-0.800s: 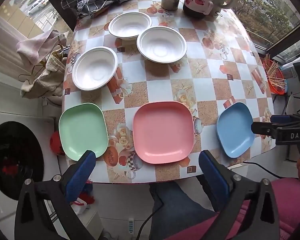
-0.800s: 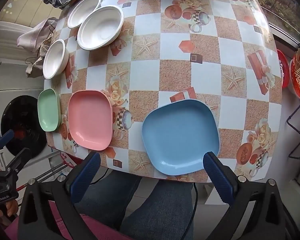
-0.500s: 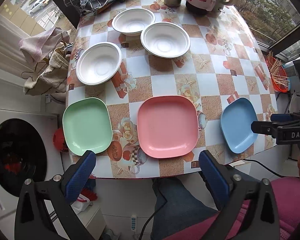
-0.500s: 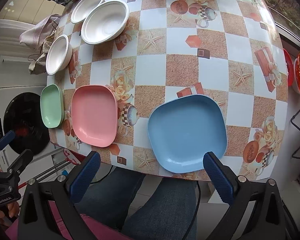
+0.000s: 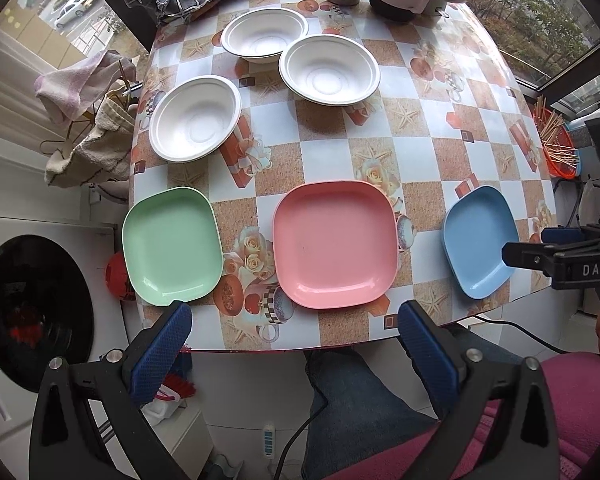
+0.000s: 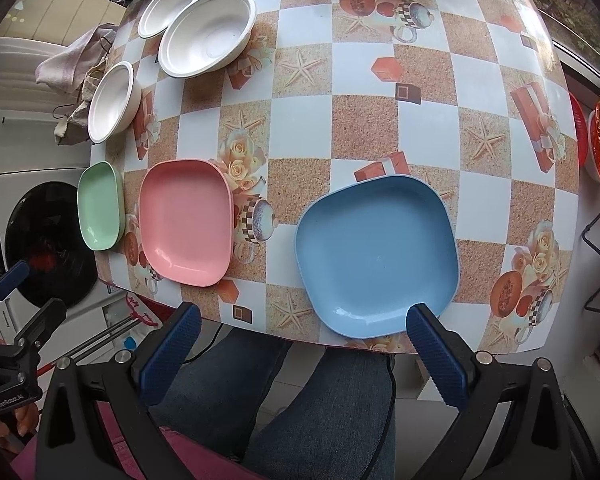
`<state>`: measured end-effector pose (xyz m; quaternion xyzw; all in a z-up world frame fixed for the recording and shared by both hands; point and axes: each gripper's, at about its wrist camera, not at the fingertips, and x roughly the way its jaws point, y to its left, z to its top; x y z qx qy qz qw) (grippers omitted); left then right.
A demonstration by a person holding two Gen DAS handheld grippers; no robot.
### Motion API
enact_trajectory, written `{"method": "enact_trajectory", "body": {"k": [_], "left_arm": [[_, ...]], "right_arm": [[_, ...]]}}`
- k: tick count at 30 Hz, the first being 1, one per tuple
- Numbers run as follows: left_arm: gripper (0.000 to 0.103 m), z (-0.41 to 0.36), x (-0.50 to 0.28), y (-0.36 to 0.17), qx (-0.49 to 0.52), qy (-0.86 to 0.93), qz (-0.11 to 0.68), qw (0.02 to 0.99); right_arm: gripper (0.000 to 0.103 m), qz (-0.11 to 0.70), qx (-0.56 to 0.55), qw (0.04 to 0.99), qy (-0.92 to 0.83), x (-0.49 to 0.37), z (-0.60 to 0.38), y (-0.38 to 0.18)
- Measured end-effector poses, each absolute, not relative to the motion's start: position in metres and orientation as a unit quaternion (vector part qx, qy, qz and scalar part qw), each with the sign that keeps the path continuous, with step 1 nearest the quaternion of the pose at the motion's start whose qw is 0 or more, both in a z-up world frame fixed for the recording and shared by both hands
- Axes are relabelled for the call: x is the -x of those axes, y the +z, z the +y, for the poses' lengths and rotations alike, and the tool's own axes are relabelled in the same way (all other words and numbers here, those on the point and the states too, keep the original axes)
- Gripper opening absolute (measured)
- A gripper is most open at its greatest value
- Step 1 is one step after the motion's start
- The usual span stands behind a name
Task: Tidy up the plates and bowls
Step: 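Move both grippers toward the pink square plate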
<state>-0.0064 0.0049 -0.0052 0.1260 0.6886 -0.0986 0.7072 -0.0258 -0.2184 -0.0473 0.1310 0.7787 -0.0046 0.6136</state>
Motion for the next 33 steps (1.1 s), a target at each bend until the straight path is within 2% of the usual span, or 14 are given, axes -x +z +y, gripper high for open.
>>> {"method": "enact_trajectory", "body": {"k": [26,33], "left_arm": [[0.103,0.015,0.005,-0.01,-0.129,-0.099,0.688,0.707],[0.103,0.03,-0.002,-0.024,-0.119,-0.082,0.694,0.706]], "right_arm": [[0.103,0.777,-0.106,0.62,-0.024,0.024,-0.203,-0.053],[0.103,0.78,-0.127,0.613,-0.013,0.028,-0.198,-0.063]]}}
